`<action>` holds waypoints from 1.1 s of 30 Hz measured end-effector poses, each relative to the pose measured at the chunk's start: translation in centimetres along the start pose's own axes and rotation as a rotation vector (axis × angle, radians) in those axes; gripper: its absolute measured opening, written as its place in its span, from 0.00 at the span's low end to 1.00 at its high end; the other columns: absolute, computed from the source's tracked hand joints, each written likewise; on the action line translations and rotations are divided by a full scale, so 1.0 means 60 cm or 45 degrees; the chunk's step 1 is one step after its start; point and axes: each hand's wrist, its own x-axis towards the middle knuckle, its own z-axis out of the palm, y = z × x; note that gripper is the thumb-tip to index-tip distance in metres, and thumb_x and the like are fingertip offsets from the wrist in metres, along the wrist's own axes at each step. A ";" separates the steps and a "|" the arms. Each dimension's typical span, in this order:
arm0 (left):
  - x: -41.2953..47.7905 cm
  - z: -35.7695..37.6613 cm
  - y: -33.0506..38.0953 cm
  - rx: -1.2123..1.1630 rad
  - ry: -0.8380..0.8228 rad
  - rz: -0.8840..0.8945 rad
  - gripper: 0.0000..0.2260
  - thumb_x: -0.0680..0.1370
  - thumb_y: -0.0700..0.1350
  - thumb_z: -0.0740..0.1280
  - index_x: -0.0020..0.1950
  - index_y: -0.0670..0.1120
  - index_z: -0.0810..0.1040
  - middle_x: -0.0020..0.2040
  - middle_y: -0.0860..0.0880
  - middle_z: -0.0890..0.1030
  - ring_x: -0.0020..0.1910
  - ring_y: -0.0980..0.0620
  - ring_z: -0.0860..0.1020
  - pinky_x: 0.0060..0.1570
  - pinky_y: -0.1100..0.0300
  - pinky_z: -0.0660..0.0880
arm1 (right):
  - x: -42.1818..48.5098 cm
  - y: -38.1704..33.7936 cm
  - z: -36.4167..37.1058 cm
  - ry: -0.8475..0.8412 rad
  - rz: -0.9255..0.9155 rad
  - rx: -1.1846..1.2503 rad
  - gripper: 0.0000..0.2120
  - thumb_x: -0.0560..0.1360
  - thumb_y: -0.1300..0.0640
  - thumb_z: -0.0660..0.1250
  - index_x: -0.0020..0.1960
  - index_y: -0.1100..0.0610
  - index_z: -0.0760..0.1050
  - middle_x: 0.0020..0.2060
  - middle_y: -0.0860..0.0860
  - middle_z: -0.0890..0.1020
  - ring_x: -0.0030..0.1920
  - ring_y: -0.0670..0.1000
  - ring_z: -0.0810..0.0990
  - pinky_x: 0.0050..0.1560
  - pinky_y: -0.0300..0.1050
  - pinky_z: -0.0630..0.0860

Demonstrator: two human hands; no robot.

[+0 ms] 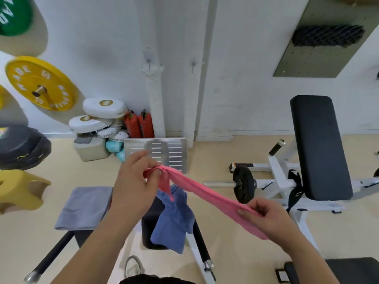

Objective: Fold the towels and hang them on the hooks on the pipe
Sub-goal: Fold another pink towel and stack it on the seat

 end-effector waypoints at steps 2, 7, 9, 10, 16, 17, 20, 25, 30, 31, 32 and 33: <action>-0.017 0.003 0.017 -0.064 -0.066 -0.060 0.11 0.77 0.38 0.70 0.45 0.56 0.81 0.46 0.57 0.83 0.45 0.55 0.79 0.49 0.56 0.78 | -0.017 -0.001 -0.004 0.027 0.005 0.100 0.06 0.74 0.54 0.77 0.42 0.56 0.83 0.38 0.59 0.83 0.36 0.47 0.78 0.37 0.35 0.73; -0.092 0.042 0.069 -0.092 -0.508 0.152 0.08 0.78 0.43 0.72 0.50 0.57 0.84 0.46 0.60 0.81 0.50 0.61 0.79 0.52 0.67 0.73 | -0.038 -0.042 0.030 0.018 -0.147 0.154 0.05 0.76 0.53 0.75 0.42 0.51 0.84 0.39 0.54 0.84 0.42 0.55 0.82 0.47 0.51 0.80; -0.117 0.060 0.077 -0.126 -0.547 0.204 0.09 0.78 0.45 0.72 0.54 0.57 0.85 0.46 0.60 0.81 0.50 0.62 0.78 0.51 0.72 0.70 | -0.044 -0.062 0.046 -0.023 -0.212 0.149 0.05 0.77 0.54 0.74 0.43 0.51 0.85 0.39 0.51 0.86 0.44 0.55 0.84 0.49 0.50 0.81; -0.128 0.065 0.079 -0.141 -0.551 0.208 0.11 0.78 0.46 0.71 0.59 0.57 0.83 0.46 0.59 0.81 0.50 0.62 0.78 0.51 0.73 0.70 | -0.048 -0.070 0.052 -0.056 -0.239 0.148 0.05 0.78 0.55 0.73 0.44 0.50 0.86 0.39 0.49 0.87 0.45 0.52 0.85 0.50 0.46 0.82; -0.151 0.055 0.086 -0.193 -0.673 0.274 0.12 0.81 0.44 0.68 0.62 0.59 0.82 0.46 0.58 0.78 0.50 0.58 0.78 0.50 0.68 0.73 | -0.069 -0.087 0.064 -0.179 -0.444 0.104 0.06 0.78 0.60 0.74 0.48 0.50 0.87 0.43 0.46 0.88 0.49 0.45 0.85 0.53 0.36 0.79; -0.151 0.053 0.086 -0.192 -0.643 0.268 0.12 0.81 0.43 0.67 0.59 0.58 0.82 0.46 0.58 0.79 0.51 0.59 0.78 0.51 0.69 0.72 | -0.068 -0.088 0.063 -0.193 -0.430 0.131 0.06 0.77 0.59 0.74 0.49 0.49 0.87 0.43 0.45 0.88 0.49 0.45 0.85 0.53 0.37 0.79; -0.146 0.043 0.088 -0.139 -0.523 0.179 0.10 0.80 0.41 0.68 0.55 0.53 0.84 0.47 0.59 0.80 0.54 0.64 0.76 0.53 0.75 0.67 | -0.062 -0.080 0.063 -0.171 -0.336 0.125 0.04 0.76 0.55 0.76 0.48 0.46 0.87 0.36 0.44 0.85 0.40 0.44 0.82 0.45 0.40 0.78; -0.117 0.012 0.069 -0.183 -0.330 -0.147 0.08 0.80 0.42 0.69 0.54 0.54 0.84 0.50 0.59 0.83 0.53 0.63 0.79 0.55 0.67 0.73 | -0.057 -0.031 0.039 -0.079 -0.214 0.115 0.07 0.76 0.54 0.76 0.40 0.53 0.82 0.37 0.58 0.81 0.38 0.49 0.76 0.43 0.47 0.72; -0.125 0.020 0.077 -0.320 -0.425 -0.337 0.08 0.77 0.44 0.74 0.55 0.53 0.83 0.45 0.54 0.85 0.42 0.64 0.81 0.45 0.70 0.78 | -0.063 -0.027 0.030 0.062 -0.210 0.736 0.08 0.72 0.56 0.77 0.45 0.59 0.82 0.37 0.52 0.81 0.41 0.48 0.77 0.44 0.45 0.72; -0.131 0.027 0.080 -0.365 -0.409 -0.382 0.07 0.76 0.43 0.76 0.52 0.51 0.82 0.42 0.51 0.84 0.38 0.64 0.80 0.41 0.70 0.78 | -0.063 -0.030 0.030 0.112 -0.184 0.790 0.07 0.72 0.56 0.76 0.45 0.59 0.82 0.38 0.53 0.82 0.41 0.49 0.78 0.43 0.46 0.73; -0.135 0.033 0.083 -0.379 -0.380 -0.419 0.06 0.75 0.43 0.77 0.48 0.49 0.81 0.40 0.49 0.84 0.35 0.63 0.79 0.38 0.70 0.77 | -0.064 -0.032 0.028 0.176 -0.148 0.827 0.07 0.71 0.56 0.75 0.46 0.59 0.82 0.39 0.54 0.83 0.41 0.49 0.79 0.44 0.47 0.74; -0.136 0.038 0.081 -0.363 -0.345 -0.448 0.07 0.74 0.43 0.78 0.43 0.47 0.81 0.38 0.48 0.83 0.32 0.62 0.77 0.35 0.69 0.76 | -0.065 -0.030 0.026 0.255 -0.096 0.835 0.06 0.72 0.57 0.75 0.46 0.58 0.83 0.40 0.54 0.85 0.42 0.50 0.81 0.44 0.48 0.75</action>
